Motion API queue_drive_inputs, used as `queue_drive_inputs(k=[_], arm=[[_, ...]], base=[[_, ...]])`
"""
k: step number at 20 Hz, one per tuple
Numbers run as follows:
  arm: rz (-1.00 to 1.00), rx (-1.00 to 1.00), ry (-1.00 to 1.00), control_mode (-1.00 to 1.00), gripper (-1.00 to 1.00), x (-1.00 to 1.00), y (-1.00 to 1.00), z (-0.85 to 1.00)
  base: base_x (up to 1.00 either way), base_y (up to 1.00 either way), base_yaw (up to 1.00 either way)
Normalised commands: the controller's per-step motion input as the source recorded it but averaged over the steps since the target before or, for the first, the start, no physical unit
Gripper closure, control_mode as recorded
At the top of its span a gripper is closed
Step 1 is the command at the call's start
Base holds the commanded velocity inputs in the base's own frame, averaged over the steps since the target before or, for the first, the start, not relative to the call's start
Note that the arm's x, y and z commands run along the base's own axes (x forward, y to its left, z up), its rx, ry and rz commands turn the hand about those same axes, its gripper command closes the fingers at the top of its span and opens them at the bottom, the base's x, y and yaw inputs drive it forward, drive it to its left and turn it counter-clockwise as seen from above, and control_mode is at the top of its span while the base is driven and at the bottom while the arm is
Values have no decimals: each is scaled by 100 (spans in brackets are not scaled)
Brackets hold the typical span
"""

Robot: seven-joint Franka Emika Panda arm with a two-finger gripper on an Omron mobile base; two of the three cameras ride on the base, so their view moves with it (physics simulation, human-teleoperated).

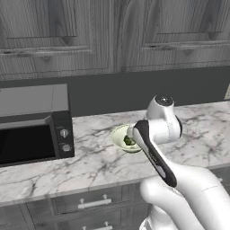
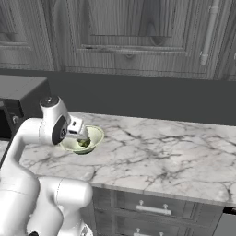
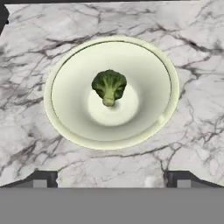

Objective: Take the mushroom, broccoli, and mushroom from the freezer and place them in the bowl on the counter.

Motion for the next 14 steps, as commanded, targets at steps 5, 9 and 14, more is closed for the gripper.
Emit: queue_drive_inputs(k=[5,9,14], arm=[[3,0,-4,-100,-100,-73,-12,55],[0,0,-2,-100,-100,-66,-10,49],[0,0,-1,-100,-100,-60,-6,39]], base=[[0,0,0],[0,0,0],[0,0,0]])
